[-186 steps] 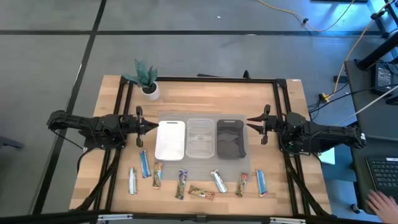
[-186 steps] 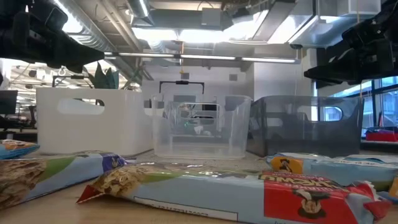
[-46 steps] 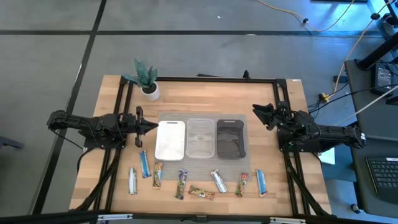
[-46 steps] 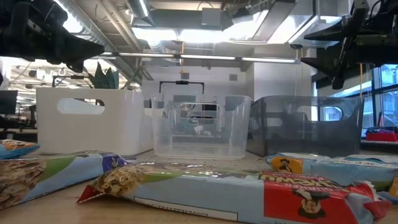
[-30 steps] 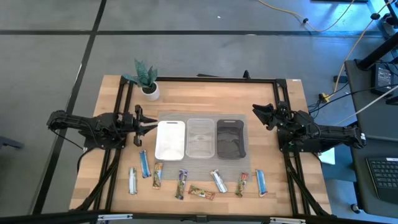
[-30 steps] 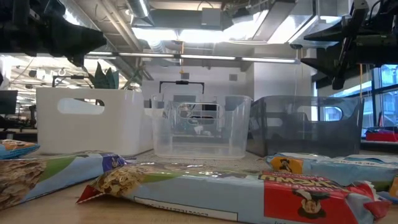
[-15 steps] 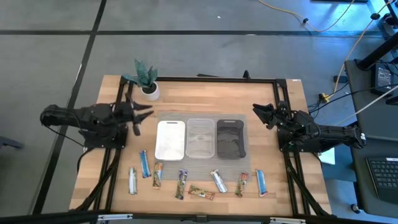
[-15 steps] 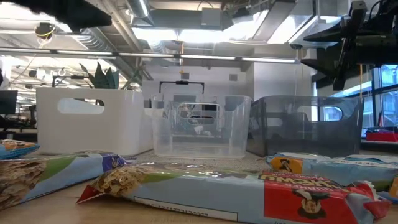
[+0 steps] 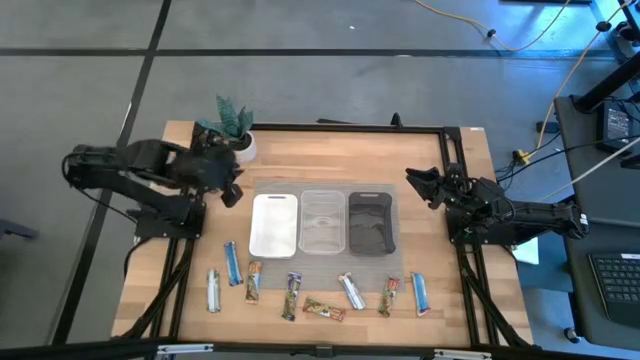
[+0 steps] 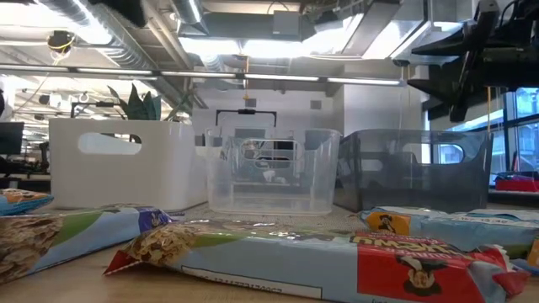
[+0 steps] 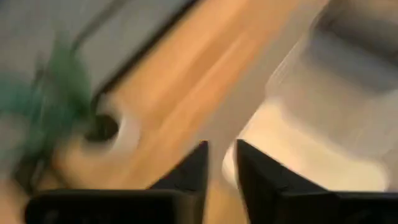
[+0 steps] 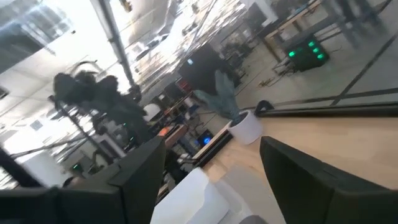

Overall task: Pick and place Granola Bars by type
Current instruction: Put the left purple granola bar into the white bin

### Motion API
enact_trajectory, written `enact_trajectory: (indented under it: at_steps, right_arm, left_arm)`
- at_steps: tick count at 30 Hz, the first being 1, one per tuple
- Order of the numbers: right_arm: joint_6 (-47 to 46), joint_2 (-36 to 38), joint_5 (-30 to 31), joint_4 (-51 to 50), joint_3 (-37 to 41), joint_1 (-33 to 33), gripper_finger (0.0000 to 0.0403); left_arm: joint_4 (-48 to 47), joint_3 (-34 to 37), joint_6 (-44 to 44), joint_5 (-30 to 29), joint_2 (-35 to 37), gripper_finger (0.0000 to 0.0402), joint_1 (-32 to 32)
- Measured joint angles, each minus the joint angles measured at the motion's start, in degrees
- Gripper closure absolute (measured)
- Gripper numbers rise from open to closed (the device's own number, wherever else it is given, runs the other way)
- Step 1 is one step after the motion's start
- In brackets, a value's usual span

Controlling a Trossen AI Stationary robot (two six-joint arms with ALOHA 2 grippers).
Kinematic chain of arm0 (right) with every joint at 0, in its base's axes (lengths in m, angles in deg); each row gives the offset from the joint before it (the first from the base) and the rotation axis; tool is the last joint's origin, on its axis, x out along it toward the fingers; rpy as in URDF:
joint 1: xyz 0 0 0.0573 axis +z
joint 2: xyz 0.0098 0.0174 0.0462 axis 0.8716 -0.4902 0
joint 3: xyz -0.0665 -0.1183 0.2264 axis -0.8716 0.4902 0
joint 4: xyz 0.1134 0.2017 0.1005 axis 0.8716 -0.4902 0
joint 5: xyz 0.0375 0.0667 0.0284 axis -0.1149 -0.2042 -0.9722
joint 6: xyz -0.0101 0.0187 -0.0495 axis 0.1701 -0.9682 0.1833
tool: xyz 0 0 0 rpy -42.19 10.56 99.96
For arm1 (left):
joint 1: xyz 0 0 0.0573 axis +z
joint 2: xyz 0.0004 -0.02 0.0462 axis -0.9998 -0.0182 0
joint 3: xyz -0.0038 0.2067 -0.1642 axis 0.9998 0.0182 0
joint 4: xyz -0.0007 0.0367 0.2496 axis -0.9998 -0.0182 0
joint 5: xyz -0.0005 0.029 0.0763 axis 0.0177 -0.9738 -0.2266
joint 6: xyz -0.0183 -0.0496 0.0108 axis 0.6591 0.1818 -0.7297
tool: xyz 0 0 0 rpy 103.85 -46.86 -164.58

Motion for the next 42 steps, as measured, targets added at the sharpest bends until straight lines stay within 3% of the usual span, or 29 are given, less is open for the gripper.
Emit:
enact_trajectory:
  at_steps: [4,14,19,26,35,42]
  right_arm:
    - [0.04,0.00,-4.99,-0.03,0.00,0.00,0.0136]
    - [0.15,0.00,-10.31,-0.51,0.00,0.00,0.0136]
    - [0.15,0.00,-11.11,-0.61,0.00,0.00,0.0136]
    - [0.14,0.02,-11.09,-2.43,-0.02,0.00,0.0136]
    - [0.09,0.02,-11.09,-3.17,-0.04,0.00,0.0136]
    - [0.11,0.02,-11.04,-3.33,-0.04,-0.02,0.0136]
  left_arm:
    - [-11.51,-2.85,17.84,8.91,-7.01,0.0349,-0.42]
    - [-7.44,5.23,43.62,15.46,-10.25,0.0368,-8.33]
    - [0.16,11.78,53.33,17.96,-10.17,0.0366,-14.61]
    - [12.03,20.54,64.45,18.92,-11.12,0.0374,-20.85]
    - [16.92,25.85,76.80,19.95,-13.70,0.0386,-28.70]
    - [17.12,26.09,79.34,19.93,-18.50,0.0388,-31.69]
